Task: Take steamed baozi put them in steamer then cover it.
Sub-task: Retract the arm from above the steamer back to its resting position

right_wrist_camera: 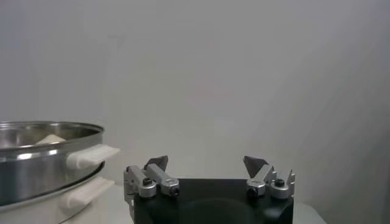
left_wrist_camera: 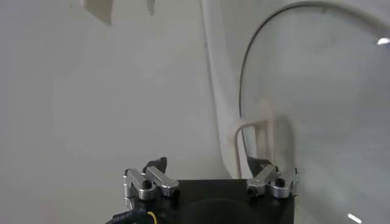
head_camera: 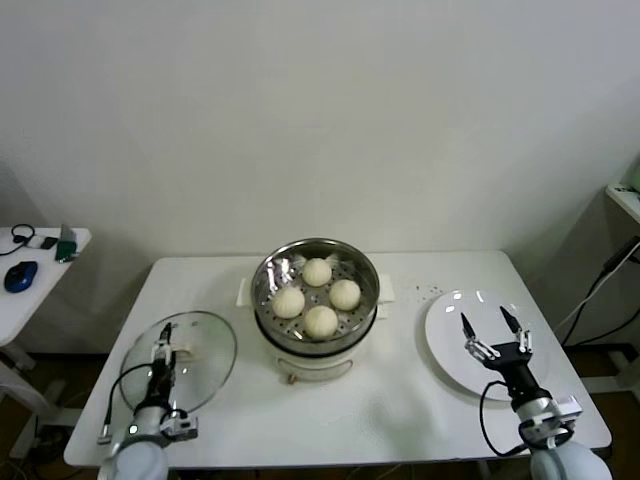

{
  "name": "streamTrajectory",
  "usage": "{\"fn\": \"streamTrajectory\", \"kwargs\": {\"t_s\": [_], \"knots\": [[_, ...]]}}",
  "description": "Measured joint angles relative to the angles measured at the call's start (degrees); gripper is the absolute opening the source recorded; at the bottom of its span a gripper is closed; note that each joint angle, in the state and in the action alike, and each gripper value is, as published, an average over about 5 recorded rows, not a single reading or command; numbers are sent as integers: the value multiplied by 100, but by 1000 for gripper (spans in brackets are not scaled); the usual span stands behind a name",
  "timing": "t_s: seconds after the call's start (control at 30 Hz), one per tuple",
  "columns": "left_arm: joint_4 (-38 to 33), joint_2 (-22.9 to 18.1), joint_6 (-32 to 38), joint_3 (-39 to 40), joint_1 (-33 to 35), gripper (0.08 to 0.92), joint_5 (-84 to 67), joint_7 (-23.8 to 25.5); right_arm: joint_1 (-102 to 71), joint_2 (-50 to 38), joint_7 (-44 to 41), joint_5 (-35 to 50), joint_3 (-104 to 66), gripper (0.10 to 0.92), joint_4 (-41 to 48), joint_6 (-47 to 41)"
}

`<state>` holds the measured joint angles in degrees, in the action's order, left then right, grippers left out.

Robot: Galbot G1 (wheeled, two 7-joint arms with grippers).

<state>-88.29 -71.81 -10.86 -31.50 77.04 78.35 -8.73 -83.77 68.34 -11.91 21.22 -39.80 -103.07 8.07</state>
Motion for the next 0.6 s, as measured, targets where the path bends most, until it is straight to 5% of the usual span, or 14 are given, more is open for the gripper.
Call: {"fn": "streamTrajectory", "kwargs": {"t_s": [0.4,0.6], "knots": [[455,35,70,80,-441,820,-163,-116,41,99,-76,-228,78,823,76,18],[560,54,150,79,-489,689,-264,-118,78,130,-95,-296,83,823,113,19]]}}
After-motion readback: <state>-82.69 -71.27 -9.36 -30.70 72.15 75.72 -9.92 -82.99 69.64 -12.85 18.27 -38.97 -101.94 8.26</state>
